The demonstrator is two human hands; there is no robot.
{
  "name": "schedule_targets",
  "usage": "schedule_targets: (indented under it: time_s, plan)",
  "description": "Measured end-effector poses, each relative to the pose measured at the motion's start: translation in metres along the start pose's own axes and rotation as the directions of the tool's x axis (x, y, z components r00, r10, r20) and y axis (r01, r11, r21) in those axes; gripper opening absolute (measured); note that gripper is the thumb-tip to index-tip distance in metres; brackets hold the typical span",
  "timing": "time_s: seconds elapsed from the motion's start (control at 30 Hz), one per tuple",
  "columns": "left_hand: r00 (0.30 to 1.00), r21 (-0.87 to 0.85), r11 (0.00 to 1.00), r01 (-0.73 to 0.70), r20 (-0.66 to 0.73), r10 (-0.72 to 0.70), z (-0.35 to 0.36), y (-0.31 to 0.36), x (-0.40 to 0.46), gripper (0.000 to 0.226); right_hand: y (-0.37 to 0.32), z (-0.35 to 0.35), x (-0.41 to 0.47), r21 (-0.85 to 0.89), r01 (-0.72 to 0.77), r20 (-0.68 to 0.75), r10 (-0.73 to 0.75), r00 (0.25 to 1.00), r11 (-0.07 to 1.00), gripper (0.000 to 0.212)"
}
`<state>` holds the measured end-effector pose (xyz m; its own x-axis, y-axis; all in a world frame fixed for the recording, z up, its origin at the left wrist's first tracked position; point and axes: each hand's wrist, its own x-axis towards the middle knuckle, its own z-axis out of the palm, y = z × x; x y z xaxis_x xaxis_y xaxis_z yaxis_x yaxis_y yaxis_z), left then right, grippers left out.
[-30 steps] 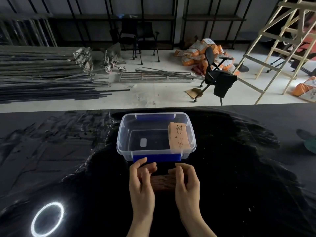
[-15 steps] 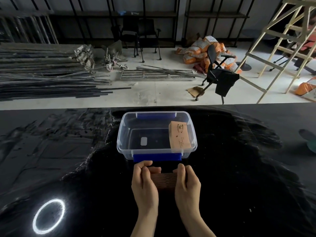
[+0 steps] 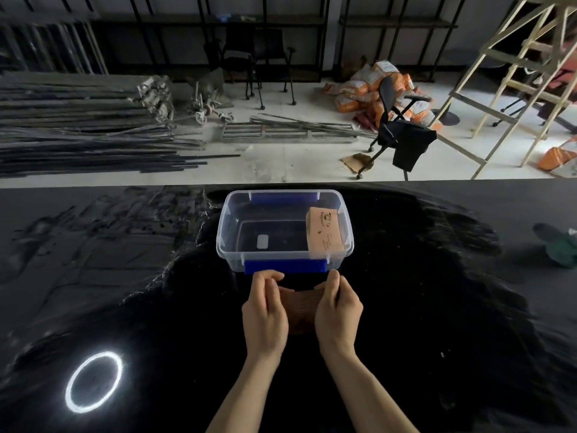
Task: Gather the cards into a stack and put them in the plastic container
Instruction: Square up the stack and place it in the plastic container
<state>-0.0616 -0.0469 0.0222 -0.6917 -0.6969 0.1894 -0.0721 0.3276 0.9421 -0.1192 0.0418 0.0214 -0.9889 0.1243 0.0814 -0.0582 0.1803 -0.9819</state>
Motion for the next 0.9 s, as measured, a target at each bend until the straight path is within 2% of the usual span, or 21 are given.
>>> schedule_targets:
  time_s: [0.07,0.1,0.13,0.2,0.3,0.4,0.47,0.5,0.53,0.6,0.67,0.73,0.9]
  plan:
    - [0.966,0.213,0.951,-0.223,0.183,0.185,-0.013,0.005,-0.003,0.024,-0.002,-0.002,-0.004,0.017,0.024,-0.012,-0.023,1.000,1.000,0.046]
    - [0.924,0.282,0.908,-0.311,0.311,0.220,-0.018,0.007,0.002,0.026,-0.005,0.000,0.000,0.016,0.044,-0.009,-0.044,0.999,0.999,0.047]
    - [0.877,0.325,0.873,-0.364,0.434,0.205,-0.024,0.011,0.004,0.031,-0.006,-0.002,0.002,-0.001,0.074,0.009,-0.074,0.997,0.997,0.047]
    - [0.792,0.385,0.808,-0.446,0.590,0.156,-0.039,0.041,0.019,0.046,-0.032,-0.001,0.013,-0.051,0.230,0.034,-0.228,0.973,0.972,0.045]
    - [0.759,0.413,0.803,-0.429,0.646,0.074,-0.042,0.054,0.026,0.060,-0.038,0.001,0.026,-0.225,0.446,0.073,-0.441,0.894,0.866,0.040]
    - [0.802,0.385,0.844,-0.372,0.591,0.084,-0.042,0.056,0.019,0.053,-0.044,-0.006,0.025,-0.244,0.503,0.109,-0.492,0.864,0.829,0.036]
    - [0.840,0.325,0.901,-0.286,0.538,0.072,-0.044,0.052,0.016,0.050,-0.054,-0.015,0.021,-0.091,0.397,0.136,-0.384,0.913,0.913,0.031]
    - [0.863,0.273,0.938,-0.216,0.502,0.053,-0.045,0.050,0.015,0.049,-0.056,-0.021,0.021,0.058,0.269,0.199,-0.276,0.941,0.961,0.029]
    - [0.888,0.217,0.966,-0.139,0.460,0.024,-0.046,0.048,0.014,0.049,-0.055,-0.028,0.022,0.176,0.117,0.303,-0.166,0.938,0.978,0.035]
    - [0.928,0.084,0.996,0.015,0.370,-0.045,-0.048,0.046,0.013,0.046,-0.050,-0.041,0.023,0.245,-0.097,0.509,-0.043,0.859,0.965,0.052]
    - [0.935,-0.085,0.983,0.161,0.332,-0.125,-0.048,0.043,0.015,0.041,-0.043,-0.046,0.020,0.251,-0.213,0.654,-0.003,0.757,0.944,0.044]
    - [0.923,-0.146,0.961,0.234,0.343,-0.173,-0.047,0.042,0.016,0.041,-0.043,-0.044,0.015,0.232,-0.256,0.682,0.031,0.731,0.938,0.033]
    - [0.862,-0.125,0.944,0.307,0.457,-0.220,-0.051,0.042,0.020,0.041,-0.044,-0.038,0.012,0.255,-0.381,0.644,0.138,0.753,0.889,0.020]
